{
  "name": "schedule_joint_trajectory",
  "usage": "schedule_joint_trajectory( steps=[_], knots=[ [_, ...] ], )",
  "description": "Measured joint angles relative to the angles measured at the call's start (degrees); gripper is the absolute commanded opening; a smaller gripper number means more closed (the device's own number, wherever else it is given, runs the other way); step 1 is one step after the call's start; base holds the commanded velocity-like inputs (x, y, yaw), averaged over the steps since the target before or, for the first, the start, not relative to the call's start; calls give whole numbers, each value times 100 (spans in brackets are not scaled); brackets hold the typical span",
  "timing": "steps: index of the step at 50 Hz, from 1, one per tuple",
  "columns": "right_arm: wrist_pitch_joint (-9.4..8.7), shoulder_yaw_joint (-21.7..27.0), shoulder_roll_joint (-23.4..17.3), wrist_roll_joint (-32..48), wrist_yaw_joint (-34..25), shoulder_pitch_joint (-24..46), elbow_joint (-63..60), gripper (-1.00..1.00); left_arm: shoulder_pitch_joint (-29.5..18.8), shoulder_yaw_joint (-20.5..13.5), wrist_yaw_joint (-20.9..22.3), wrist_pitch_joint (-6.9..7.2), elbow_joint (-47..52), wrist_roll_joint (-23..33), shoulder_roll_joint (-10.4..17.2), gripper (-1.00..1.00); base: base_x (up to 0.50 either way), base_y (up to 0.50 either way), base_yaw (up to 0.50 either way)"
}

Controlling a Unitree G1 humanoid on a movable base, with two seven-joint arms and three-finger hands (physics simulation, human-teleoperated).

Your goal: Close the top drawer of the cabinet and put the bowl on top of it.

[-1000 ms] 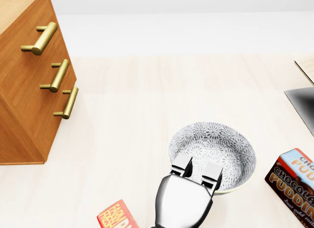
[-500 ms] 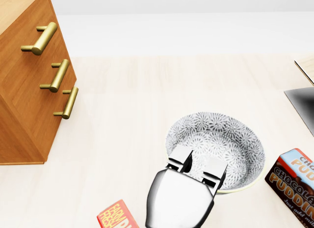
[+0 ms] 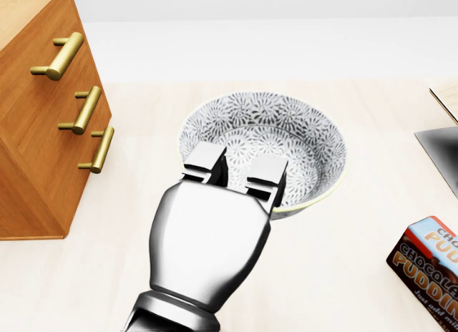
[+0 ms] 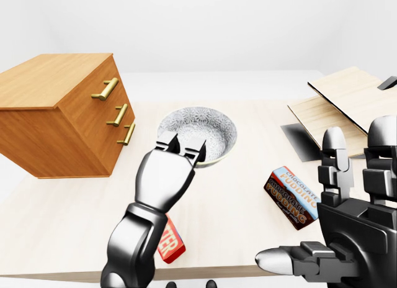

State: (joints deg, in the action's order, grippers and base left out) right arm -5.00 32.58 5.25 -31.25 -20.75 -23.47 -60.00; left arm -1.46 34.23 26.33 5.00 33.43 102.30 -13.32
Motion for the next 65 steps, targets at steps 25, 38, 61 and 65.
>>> schedule_joint_trajectory(
  steps=[25,38,61,65],
  knots=[
    [0,-219,77,242,-48,-29,0,100,-1754,-1472,1367,0,1202,473,-615,-100,0,0,0],
    [0,-338,158,397,-122,-61,0,100,-2924,-2276,1367,0,1430,487,-381,-100,0,0,0],
    [0,-504,196,528,-153,-157,0,100,-4399,-3469,1367,0,863,-317,1208,-100,0,0,0],
    [0,-522,215,563,-170,-152,0,100,-4469,-3605,1367,-1,688,-551,1480,-100,0,0,0]
  ],
)
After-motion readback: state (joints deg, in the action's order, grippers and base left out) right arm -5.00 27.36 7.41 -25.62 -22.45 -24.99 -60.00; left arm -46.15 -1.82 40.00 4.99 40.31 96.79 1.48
